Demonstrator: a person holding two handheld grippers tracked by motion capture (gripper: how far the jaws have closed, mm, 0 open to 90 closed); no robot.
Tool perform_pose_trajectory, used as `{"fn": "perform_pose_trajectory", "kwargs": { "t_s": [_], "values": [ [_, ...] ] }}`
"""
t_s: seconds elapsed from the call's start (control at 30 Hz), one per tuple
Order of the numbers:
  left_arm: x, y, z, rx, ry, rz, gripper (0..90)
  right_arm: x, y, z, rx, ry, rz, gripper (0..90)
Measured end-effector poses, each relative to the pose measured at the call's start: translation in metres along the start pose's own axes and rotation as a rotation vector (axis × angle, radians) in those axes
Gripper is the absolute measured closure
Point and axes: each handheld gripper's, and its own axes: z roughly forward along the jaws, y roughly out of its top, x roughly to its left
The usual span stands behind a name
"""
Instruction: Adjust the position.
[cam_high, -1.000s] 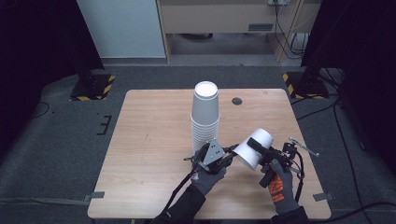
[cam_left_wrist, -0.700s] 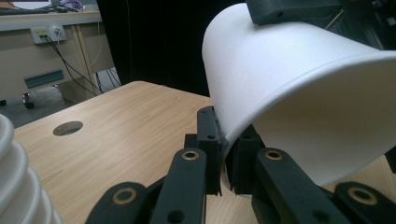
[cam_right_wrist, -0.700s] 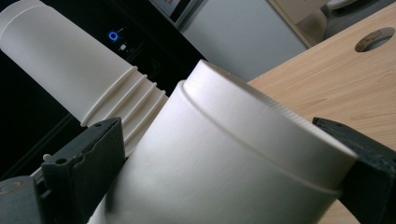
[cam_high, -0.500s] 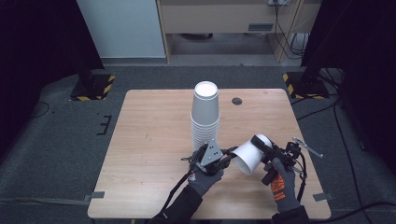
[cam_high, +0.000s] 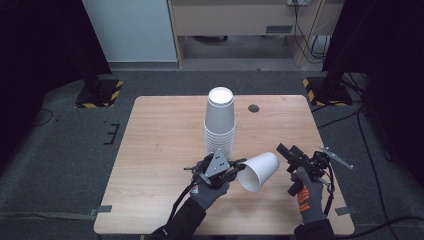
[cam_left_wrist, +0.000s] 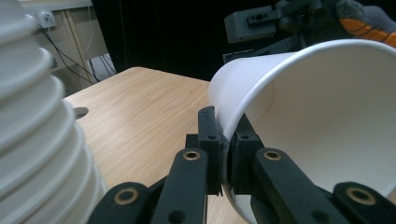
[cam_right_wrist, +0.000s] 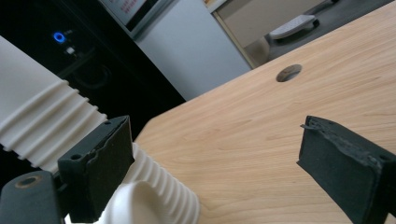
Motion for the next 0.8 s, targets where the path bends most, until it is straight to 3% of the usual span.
{"fn": "perform_pose_trajectory", "kwargs": {
  "t_s": [0.13,0.43,0.6,0.8],
  "values": [
    [0.003,0.003,-0.011,0.005,0.008,0.006,85.6,-0.002,-0.001,0.001,0.02,-0.037,-0.053,10.1],
    [0.007,0.008,-0.03,0.01,0.018,0.002,85.7,-0.007,-0.005,0.005,0.09,-0.154,-0.225,9.6],
    [0.011,0.007,-0.041,0.019,0.027,-0.009,85.7,-0.008,-0.004,0.004,0.092,-0.187,-0.283,9.9],
    [0.016,0.002,-0.056,0.027,0.033,-0.032,85.7,-0.014,-0.007,0.004,0.153,-0.242,-0.388,10.1]
  ]
}}
